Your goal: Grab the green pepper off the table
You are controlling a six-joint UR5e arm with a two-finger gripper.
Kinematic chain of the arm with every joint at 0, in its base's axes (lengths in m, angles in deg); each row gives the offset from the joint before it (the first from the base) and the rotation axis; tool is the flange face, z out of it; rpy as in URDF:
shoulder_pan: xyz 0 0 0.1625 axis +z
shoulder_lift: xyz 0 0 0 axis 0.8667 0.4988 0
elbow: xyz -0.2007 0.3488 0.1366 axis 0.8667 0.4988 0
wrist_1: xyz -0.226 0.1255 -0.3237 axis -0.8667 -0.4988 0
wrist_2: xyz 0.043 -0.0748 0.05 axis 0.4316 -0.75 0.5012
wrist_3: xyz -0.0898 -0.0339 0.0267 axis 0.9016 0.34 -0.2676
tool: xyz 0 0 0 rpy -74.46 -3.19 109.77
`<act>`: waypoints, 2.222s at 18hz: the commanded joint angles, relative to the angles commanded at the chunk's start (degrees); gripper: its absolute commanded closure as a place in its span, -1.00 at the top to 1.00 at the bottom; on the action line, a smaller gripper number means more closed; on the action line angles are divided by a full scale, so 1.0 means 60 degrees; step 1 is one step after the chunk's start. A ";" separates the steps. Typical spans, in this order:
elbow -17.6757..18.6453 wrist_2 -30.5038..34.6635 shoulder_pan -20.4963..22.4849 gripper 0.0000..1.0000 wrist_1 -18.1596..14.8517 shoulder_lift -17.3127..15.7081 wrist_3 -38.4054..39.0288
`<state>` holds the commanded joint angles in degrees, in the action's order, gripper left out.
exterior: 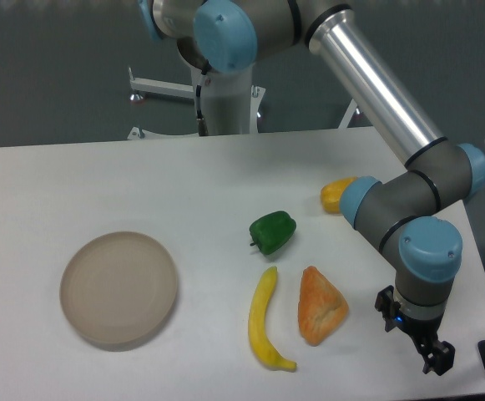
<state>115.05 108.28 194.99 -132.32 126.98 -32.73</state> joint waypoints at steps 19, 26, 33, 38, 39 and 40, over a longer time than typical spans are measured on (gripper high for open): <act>0.4993 0.0014 -0.0365 1.00 -0.2622 -0.4058 0.0469; 0.5976 -0.0235 -0.0674 1.00 -0.2520 -0.4219 0.0674; 0.6738 -0.0234 -0.0893 1.00 -0.2095 -0.4424 0.1055; 0.7148 -0.0220 -0.0908 1.00 -0.1905 -0.4497 0.1055; 0.7236 -0.0205 -0.0908 1.00 -0.1861 -0.4512 0.1084; 0.7266 -0.0205 -0.0908 1.00 -0.1831 -0.4512 0.1069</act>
<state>158.64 107.05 189.54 -143.31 99.91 -26.31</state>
